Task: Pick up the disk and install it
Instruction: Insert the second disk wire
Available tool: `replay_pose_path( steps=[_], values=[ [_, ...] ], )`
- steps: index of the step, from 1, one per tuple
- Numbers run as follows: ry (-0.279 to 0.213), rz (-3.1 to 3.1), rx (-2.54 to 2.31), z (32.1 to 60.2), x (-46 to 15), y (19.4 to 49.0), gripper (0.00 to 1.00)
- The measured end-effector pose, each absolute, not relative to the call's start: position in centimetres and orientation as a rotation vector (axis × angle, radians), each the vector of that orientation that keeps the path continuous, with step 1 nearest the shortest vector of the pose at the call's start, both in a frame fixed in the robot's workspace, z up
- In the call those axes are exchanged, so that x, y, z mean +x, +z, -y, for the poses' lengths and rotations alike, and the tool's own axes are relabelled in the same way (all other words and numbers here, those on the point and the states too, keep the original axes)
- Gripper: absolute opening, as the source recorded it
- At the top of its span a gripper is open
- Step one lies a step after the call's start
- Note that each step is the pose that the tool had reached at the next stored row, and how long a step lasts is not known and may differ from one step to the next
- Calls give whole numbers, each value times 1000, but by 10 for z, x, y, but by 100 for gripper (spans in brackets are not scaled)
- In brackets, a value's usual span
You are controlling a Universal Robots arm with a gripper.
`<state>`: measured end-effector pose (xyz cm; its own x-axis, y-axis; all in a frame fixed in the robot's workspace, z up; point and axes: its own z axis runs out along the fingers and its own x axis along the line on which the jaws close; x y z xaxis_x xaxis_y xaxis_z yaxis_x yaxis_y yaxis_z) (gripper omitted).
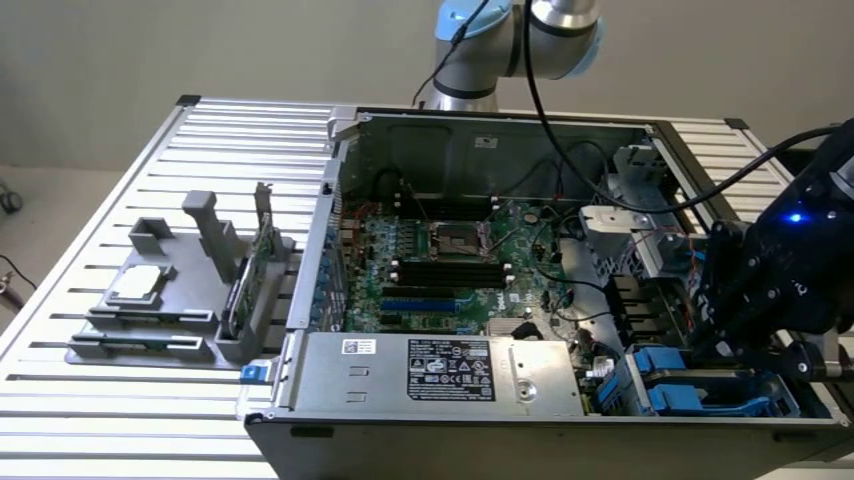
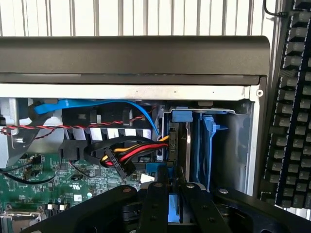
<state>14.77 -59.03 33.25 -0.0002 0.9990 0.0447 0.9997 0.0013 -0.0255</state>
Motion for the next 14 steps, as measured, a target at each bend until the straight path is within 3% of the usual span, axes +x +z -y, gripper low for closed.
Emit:
replay_pose_path(
  steps=[4, 5, 14],
  values=[
    [-25, 2186, -2183, 590, 148, 332, 18],
    [-24, 2187, -2183, 590, 148, 335, 24],
    [-20, 2189, -2181, 590, 136, 350, 24]
  ],
)
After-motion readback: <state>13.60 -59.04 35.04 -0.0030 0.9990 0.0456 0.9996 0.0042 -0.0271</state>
